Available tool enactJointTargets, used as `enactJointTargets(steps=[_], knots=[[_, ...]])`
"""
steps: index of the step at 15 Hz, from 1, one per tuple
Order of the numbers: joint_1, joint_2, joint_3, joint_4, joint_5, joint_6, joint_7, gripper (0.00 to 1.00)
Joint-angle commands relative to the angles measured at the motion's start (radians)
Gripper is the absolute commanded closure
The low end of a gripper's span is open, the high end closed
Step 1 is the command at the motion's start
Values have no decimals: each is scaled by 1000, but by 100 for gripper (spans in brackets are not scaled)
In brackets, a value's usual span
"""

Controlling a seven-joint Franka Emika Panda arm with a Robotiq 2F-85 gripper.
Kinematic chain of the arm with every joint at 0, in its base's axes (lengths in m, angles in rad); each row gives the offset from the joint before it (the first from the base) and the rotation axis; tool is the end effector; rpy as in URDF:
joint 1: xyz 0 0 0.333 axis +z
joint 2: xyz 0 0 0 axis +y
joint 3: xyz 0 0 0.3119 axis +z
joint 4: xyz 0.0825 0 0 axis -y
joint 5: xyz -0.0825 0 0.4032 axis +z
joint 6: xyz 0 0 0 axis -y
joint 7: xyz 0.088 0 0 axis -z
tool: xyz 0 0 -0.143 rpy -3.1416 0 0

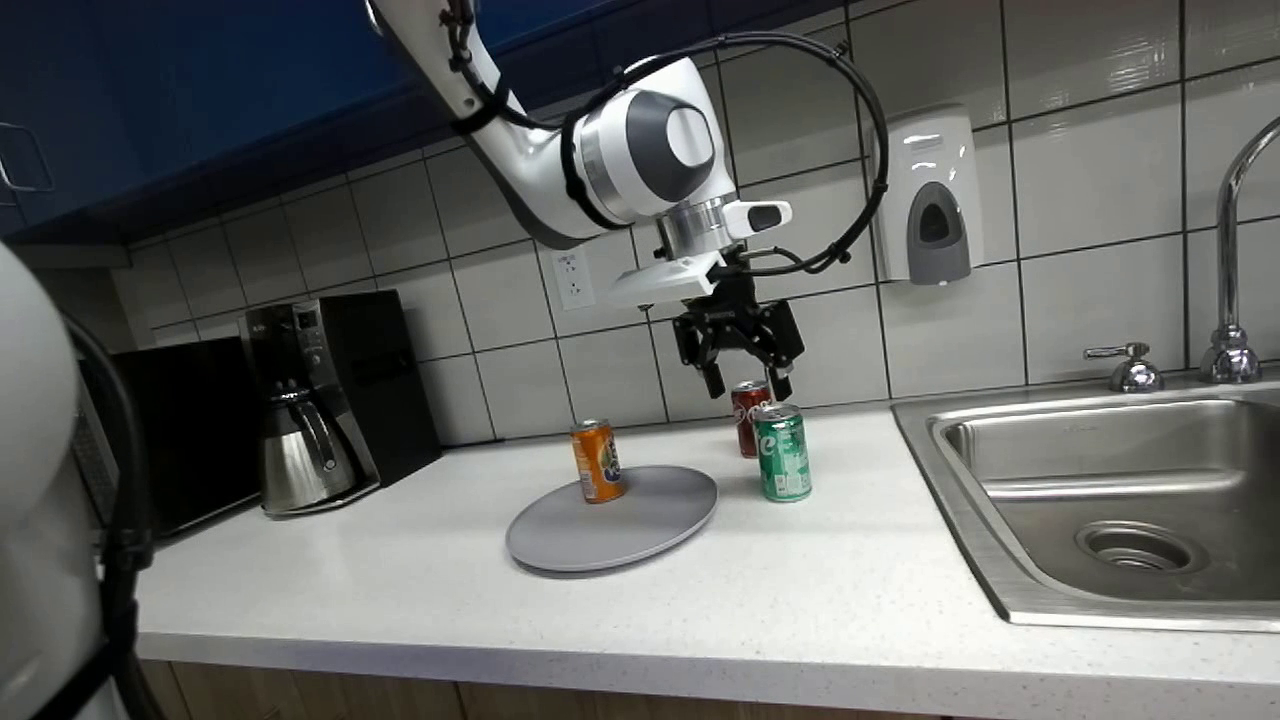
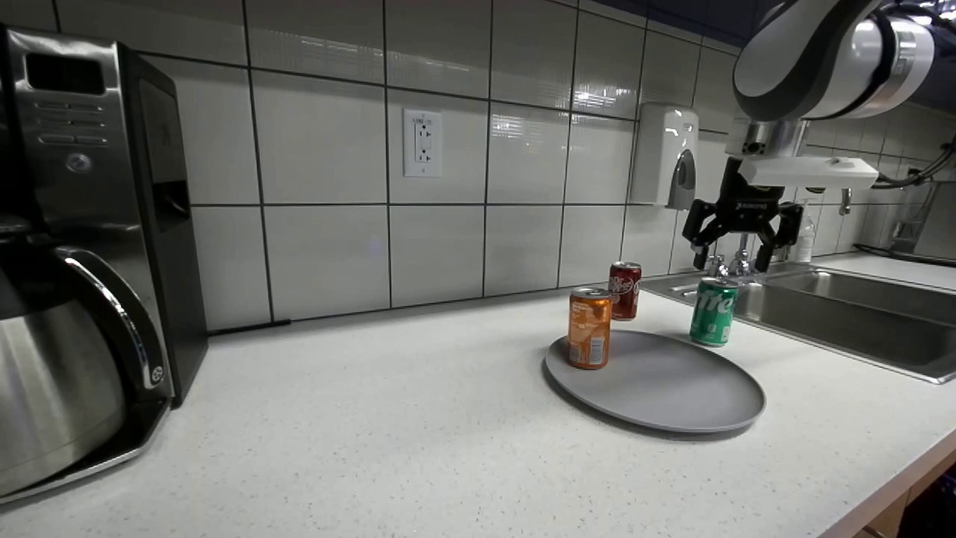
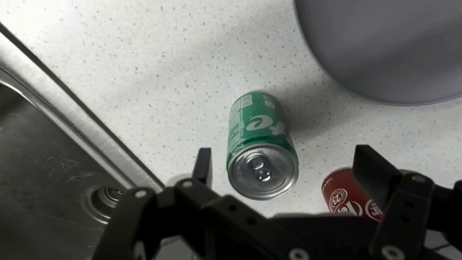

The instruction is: Put the cans on the grey plate

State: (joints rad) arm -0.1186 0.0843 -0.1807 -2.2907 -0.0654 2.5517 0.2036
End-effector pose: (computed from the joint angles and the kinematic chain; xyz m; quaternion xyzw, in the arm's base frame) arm 0.5343 -0.1658 0.2791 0.9706 -0.2220 0.0872 0.0322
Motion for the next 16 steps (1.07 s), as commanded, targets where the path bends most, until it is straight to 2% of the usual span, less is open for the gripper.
enactJointTargets(steps=[1,16], knots=[[-15,44,6,52,32,-11,-24,0],[-30,141,3,118,75,-17,-33,0]])
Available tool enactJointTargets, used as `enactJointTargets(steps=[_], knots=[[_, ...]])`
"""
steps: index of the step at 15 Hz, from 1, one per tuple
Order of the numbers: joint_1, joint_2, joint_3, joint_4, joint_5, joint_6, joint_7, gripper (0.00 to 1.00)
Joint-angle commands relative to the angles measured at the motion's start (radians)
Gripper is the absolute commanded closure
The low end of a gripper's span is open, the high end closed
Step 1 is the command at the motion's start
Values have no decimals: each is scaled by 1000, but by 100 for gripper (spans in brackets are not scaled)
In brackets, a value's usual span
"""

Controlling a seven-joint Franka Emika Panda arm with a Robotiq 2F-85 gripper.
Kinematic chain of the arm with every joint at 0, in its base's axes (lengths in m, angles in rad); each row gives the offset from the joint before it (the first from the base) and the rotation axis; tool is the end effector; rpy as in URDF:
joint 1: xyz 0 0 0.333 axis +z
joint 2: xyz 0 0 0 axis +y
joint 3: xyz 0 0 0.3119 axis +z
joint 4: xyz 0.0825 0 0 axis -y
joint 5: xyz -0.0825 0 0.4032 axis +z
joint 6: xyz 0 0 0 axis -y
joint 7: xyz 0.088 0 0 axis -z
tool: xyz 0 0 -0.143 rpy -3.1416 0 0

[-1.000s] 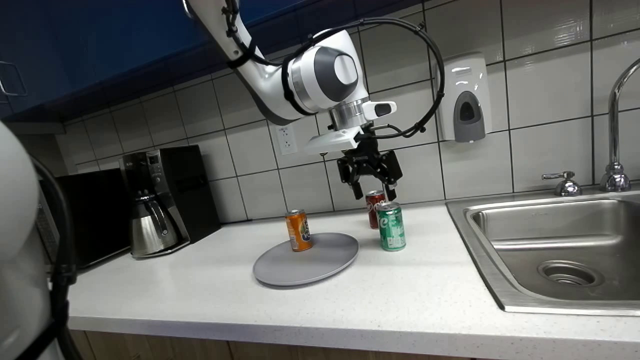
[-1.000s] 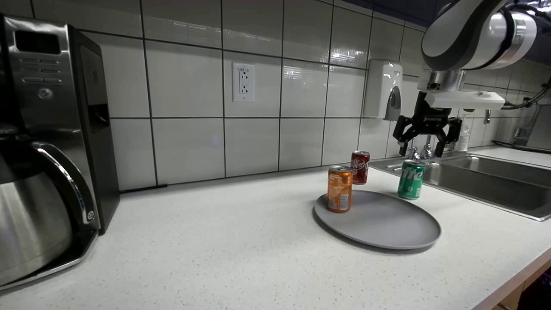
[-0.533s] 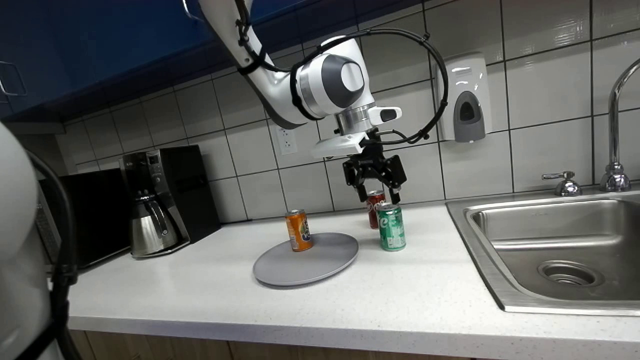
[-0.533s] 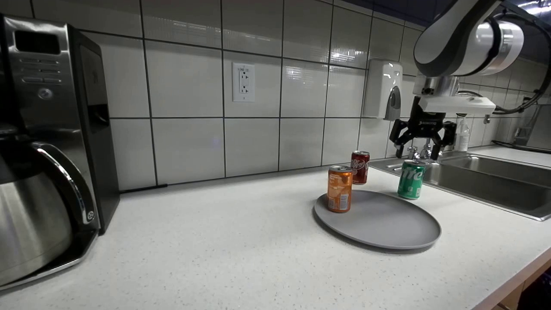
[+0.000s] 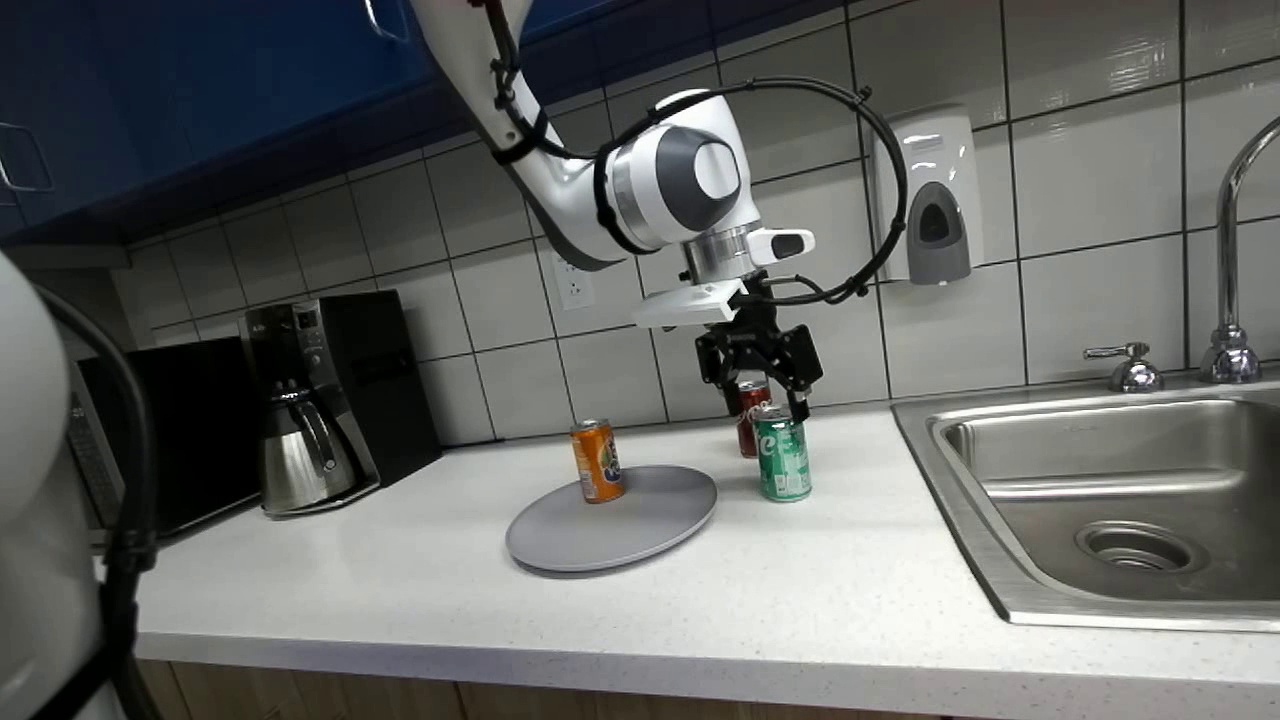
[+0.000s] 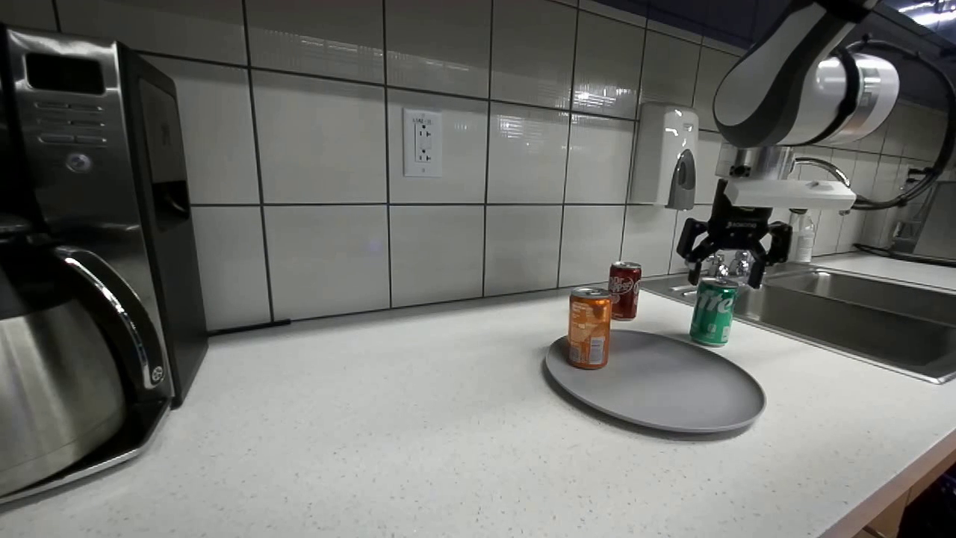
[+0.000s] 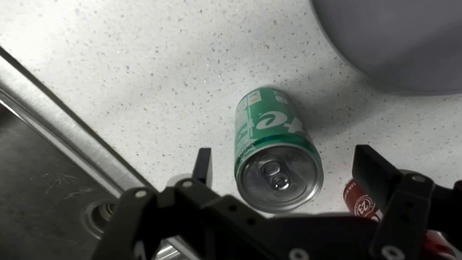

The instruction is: Put the cans on the grey plate

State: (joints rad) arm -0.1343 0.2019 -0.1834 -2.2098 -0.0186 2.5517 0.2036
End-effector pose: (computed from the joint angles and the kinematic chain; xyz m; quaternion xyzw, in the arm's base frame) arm 0.5517 -0.1825 0.2492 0.9661 -0.2469 0.0700 0.0279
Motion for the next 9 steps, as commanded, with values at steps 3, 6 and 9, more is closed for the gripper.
enactJointTargets(steps=[3,6,9], knots=[[-15,43,7,55,31,-20,-37,0],[-16,60,9,72,39,-21,-38,0],[-17,74,9,82,49,-23,-41,0]])
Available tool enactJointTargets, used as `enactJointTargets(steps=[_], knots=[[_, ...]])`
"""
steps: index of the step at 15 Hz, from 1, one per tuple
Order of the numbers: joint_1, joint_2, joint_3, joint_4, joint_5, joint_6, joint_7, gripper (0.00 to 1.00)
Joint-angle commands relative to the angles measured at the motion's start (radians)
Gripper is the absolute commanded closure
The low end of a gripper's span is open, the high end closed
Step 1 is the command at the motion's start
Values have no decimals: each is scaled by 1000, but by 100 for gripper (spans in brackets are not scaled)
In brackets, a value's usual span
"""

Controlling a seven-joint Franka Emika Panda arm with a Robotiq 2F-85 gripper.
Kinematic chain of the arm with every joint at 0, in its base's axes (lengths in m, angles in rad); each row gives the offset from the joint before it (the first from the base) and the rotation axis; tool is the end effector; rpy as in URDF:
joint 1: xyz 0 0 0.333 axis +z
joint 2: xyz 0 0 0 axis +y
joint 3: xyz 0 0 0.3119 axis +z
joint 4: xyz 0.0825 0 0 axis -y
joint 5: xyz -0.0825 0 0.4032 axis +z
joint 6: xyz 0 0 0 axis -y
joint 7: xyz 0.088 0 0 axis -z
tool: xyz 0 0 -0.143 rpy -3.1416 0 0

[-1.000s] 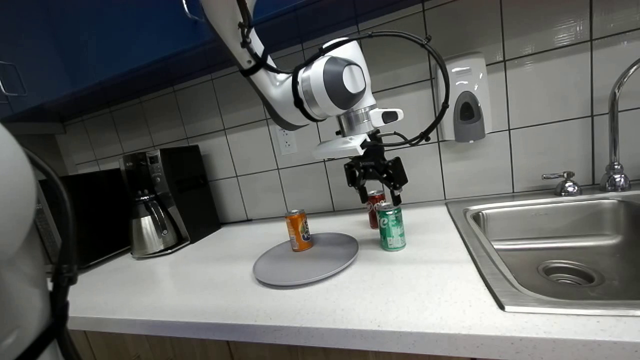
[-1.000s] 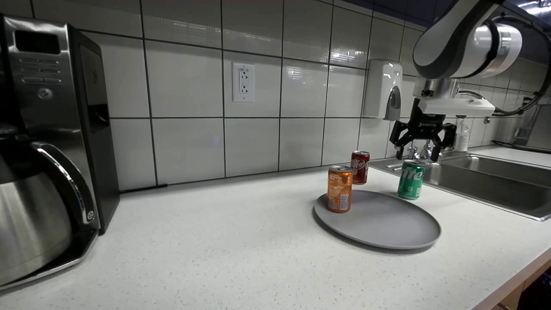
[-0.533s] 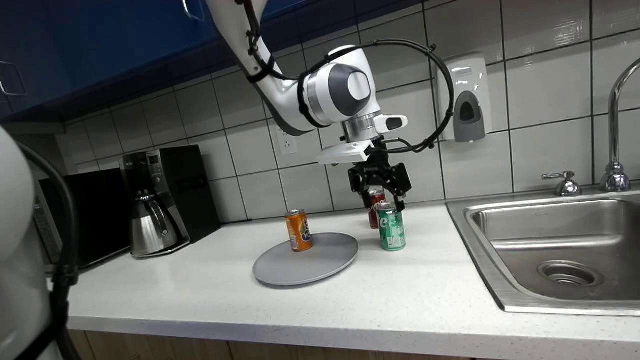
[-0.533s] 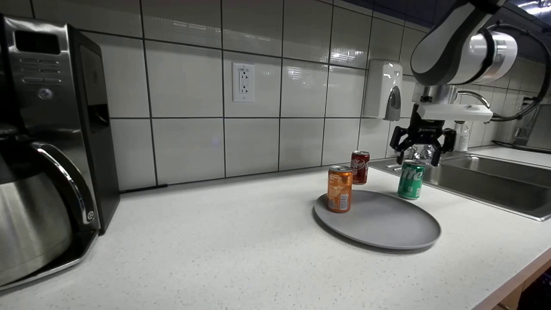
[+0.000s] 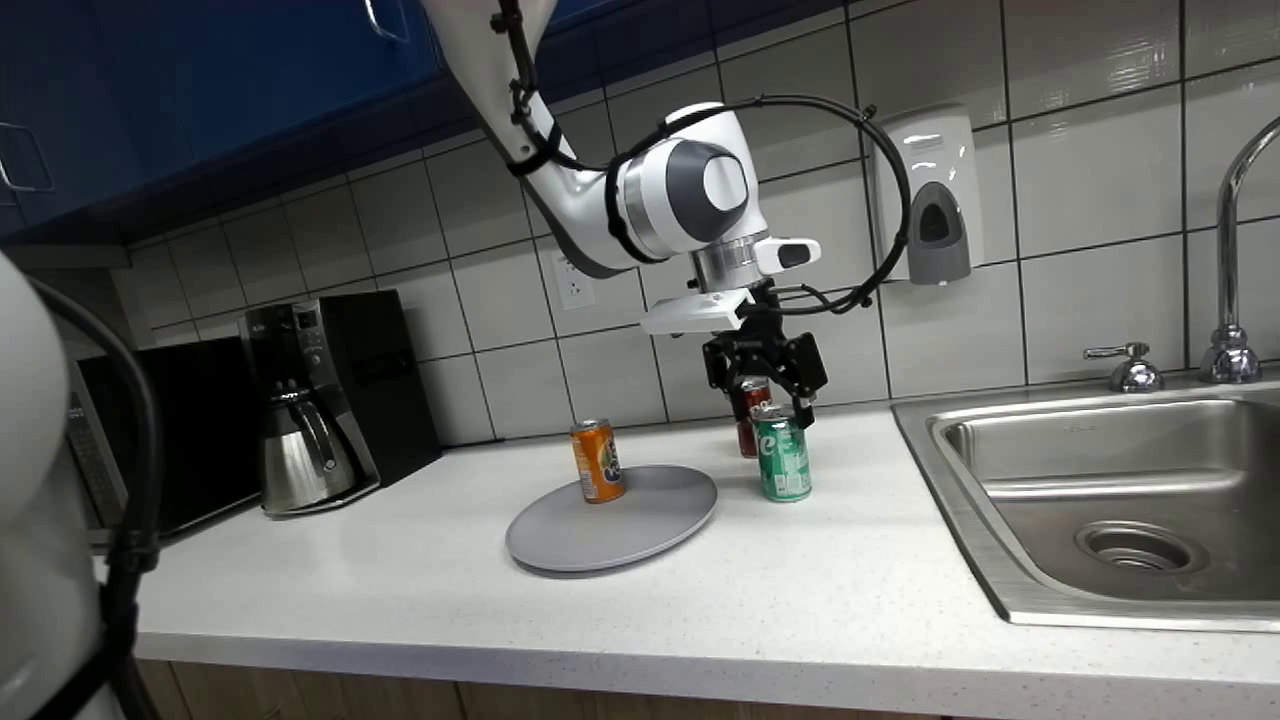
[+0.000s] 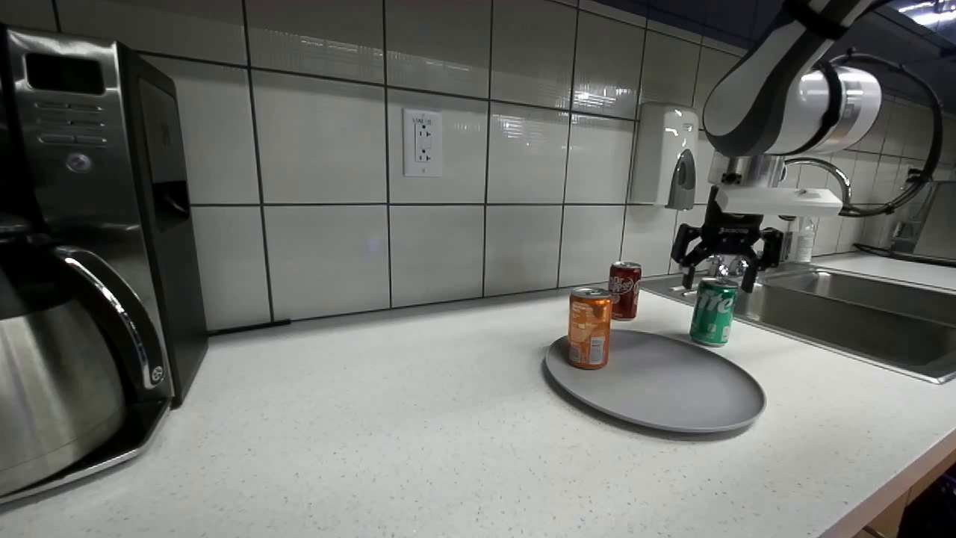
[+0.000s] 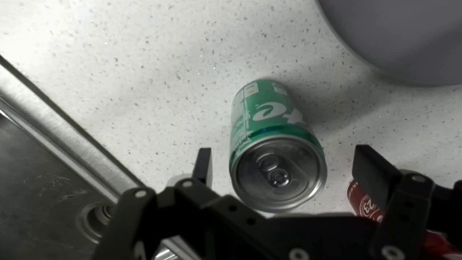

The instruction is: Put the cans on the grey plate

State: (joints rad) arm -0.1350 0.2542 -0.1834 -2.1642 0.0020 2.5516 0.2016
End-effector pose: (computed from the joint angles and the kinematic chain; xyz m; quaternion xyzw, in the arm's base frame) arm 0.5635 -0.1867 0.2389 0.9648 -0.2529 0.0672 0.0260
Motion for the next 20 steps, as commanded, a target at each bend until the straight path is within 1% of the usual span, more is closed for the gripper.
enactJointTargets(steps=[1,4,5,6,7,10,11,20], knots=[[-17,25,9,39,32,-22,-39,0],[-18,34,9,45,38,-23,-42,0],[-19,35,9,46,38,-22,-42,23],[-19,36,9,46,38,-21,-44,26],[-20,35,8,45,37,-20,-43,32],[-21,29,6,43,33,-19,-43,58],[-21,25,5,41,32,-19,-42,62],[-6,-48,1,-17,5,5,-30,62]])
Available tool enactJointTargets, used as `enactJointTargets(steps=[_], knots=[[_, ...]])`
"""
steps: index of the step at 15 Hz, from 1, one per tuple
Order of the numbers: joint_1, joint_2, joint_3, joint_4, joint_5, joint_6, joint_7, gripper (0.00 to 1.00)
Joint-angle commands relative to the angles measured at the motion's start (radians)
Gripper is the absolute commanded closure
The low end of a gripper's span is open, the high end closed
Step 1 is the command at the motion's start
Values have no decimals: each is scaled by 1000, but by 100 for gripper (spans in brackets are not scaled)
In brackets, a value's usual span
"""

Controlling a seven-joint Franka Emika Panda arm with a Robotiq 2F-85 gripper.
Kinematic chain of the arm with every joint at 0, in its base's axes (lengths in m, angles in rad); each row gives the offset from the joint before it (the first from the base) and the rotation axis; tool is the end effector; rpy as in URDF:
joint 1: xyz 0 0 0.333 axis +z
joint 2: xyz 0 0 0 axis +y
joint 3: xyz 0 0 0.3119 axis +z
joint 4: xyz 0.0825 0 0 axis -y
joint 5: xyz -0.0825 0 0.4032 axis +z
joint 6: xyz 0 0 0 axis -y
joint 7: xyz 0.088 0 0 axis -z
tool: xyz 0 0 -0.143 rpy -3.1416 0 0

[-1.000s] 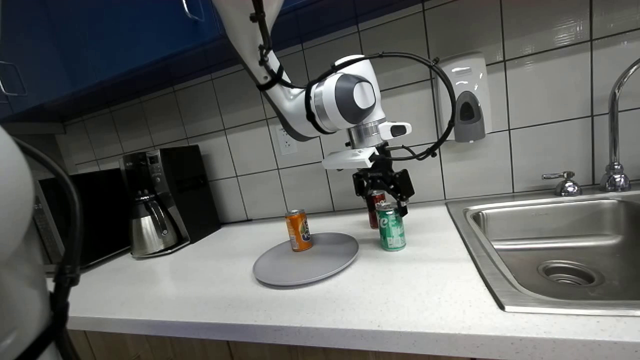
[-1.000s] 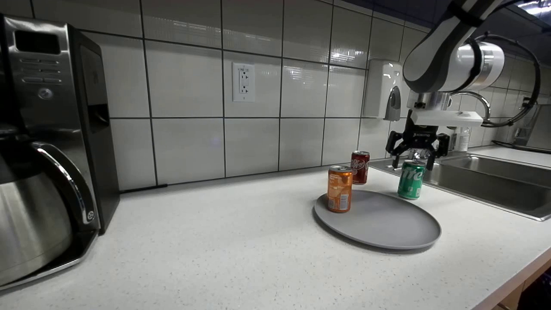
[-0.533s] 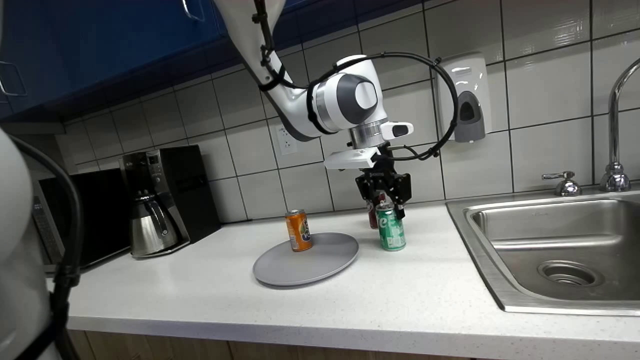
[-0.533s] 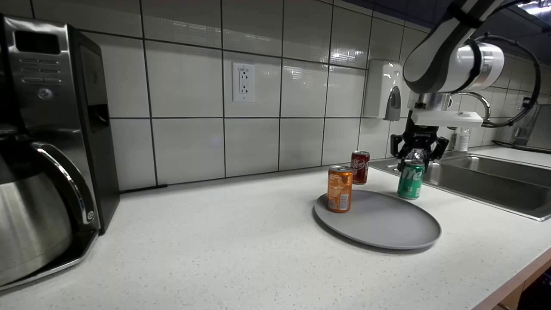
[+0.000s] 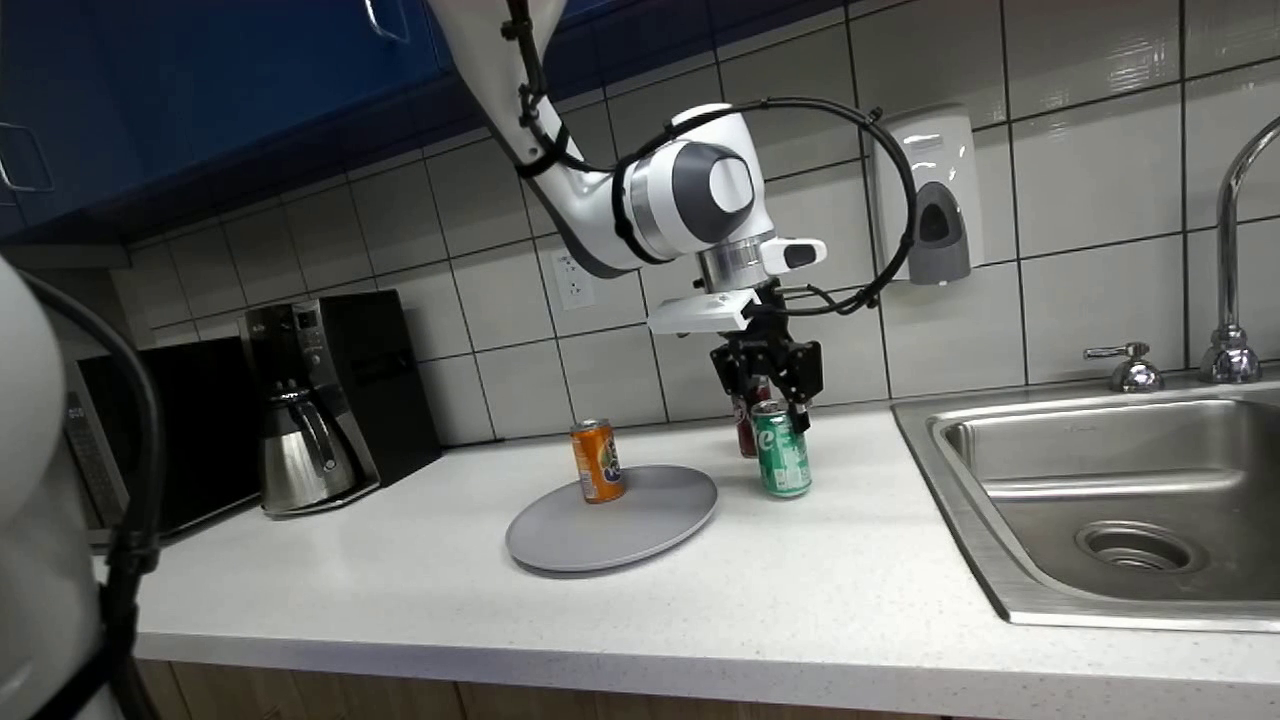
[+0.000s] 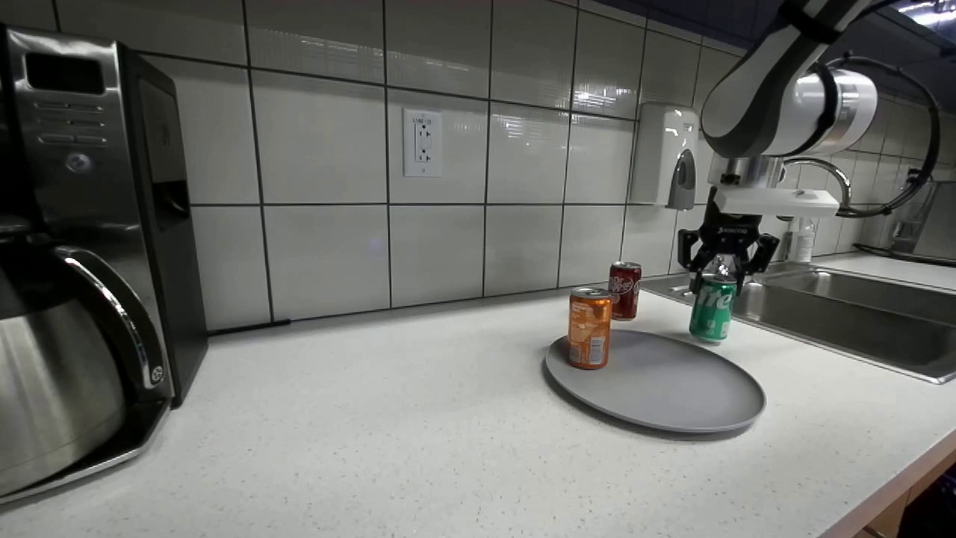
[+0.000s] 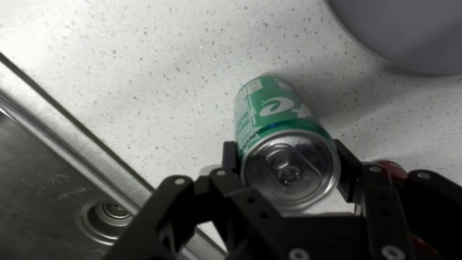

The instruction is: Put the cans on the grey plate

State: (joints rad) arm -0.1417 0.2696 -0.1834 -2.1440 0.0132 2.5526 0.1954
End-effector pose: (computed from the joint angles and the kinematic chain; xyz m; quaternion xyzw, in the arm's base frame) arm 0.5682 -0.1922 0.2388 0.9636 -0.2568 0.0703 0.0246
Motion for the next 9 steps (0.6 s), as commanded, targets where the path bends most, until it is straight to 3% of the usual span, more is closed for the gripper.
enactJointTargets(steps=[1,9], knots=[[5,-77,1,-48,-12,8,-21,62],[35,-184,18,-156,-17,50,-21,62]])
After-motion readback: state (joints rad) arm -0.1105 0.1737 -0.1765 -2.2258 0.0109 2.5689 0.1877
